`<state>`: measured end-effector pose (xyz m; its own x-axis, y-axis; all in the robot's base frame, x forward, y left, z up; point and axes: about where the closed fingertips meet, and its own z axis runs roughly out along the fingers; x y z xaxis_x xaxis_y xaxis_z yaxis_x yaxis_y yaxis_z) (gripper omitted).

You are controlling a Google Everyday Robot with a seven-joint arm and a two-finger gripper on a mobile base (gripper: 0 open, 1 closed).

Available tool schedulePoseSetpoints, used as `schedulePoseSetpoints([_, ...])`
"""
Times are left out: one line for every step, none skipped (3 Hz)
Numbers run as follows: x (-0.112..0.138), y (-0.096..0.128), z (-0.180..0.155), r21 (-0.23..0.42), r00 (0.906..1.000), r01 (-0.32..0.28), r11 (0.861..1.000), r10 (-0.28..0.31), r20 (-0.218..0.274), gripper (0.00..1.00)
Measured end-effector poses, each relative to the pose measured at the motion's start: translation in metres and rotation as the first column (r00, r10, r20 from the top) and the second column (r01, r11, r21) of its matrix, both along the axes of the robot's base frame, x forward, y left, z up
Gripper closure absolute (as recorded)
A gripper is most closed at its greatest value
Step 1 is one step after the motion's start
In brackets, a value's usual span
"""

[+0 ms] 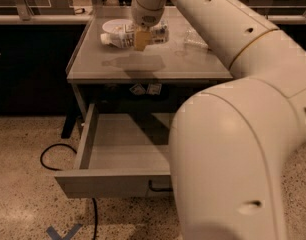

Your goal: Place blue plastic bottle into top drawer

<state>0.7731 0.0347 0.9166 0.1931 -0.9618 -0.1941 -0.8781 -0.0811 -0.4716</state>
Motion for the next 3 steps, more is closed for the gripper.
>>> schedulePoseSetpoints([-0.034,0.014,0.055,0.005,0.9898,0.042,0.999,-0.042,0.136,1.00])
schedulePoseSetpoints([-0.100,0.011,0.106,0.105,0.9720,0.083,0.991,-0.104,0.211,1.00])
schedulePoseSetpoints([-0.142,-0.017,0.121,0.086,0.9631,0.111,0.990,-0.129,0.237,1.00])
